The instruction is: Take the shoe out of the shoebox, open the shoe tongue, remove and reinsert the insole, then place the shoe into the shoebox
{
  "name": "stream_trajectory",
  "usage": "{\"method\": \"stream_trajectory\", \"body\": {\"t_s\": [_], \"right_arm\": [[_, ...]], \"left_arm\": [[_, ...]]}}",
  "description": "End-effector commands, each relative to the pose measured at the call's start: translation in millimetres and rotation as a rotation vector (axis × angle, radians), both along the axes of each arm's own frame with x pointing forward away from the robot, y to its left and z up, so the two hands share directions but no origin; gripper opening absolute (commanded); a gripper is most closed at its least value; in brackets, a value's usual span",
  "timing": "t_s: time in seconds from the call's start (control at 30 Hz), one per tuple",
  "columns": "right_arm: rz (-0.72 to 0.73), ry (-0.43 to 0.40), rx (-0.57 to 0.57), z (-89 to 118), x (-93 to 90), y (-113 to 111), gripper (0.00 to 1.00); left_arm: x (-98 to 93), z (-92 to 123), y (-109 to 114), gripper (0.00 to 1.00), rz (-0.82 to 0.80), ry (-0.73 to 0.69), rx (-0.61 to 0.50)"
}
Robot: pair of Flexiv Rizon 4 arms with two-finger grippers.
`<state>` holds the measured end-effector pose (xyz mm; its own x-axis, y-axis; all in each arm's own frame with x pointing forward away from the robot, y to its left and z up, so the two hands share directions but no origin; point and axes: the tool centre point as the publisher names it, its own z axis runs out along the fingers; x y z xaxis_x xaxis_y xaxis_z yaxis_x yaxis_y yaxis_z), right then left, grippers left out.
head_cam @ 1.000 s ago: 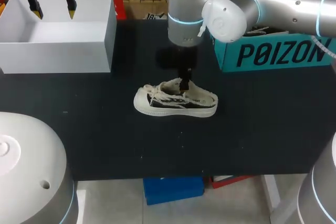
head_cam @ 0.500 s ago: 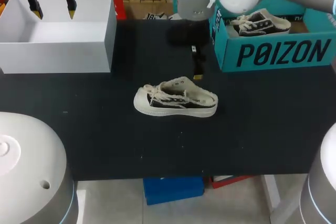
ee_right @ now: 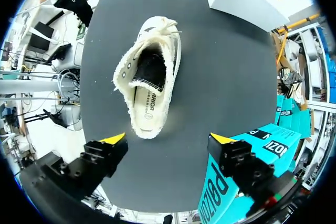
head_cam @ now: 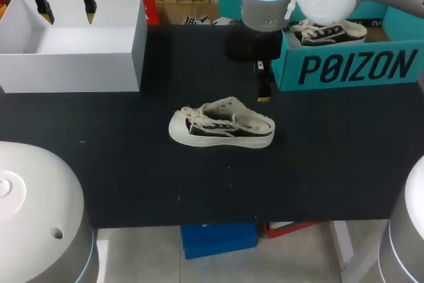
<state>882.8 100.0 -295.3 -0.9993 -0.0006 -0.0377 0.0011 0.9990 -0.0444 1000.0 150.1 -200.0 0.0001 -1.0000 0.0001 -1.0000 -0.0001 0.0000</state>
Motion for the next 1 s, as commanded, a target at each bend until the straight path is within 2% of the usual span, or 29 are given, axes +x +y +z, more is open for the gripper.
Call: {"method": "stream_trajectory", "body": {"t_s": [0.03,0.7,0.83,1.0], "right_arm": [[-0.001,0.0,-0.001,-1,0.1,1,1.0],[-0.001,0.0,-0.001,-1,0.1,1,1.0],[0.009,-0.017,0.041,-7,-29.5,13,1.0],[0.024,-0.052,0.167,-9,-50.1,21,1.0]], "left_arm": [[0.0,0,0,1.0,0.0,0.0,0.0],[0.0,0,0,1.0,0.0,0.0,0.0],[0.0,0,0,1.0,0.0,0.0,0.0],[0.0,0,0,1.0,0.0,0.0,0.0]]}}
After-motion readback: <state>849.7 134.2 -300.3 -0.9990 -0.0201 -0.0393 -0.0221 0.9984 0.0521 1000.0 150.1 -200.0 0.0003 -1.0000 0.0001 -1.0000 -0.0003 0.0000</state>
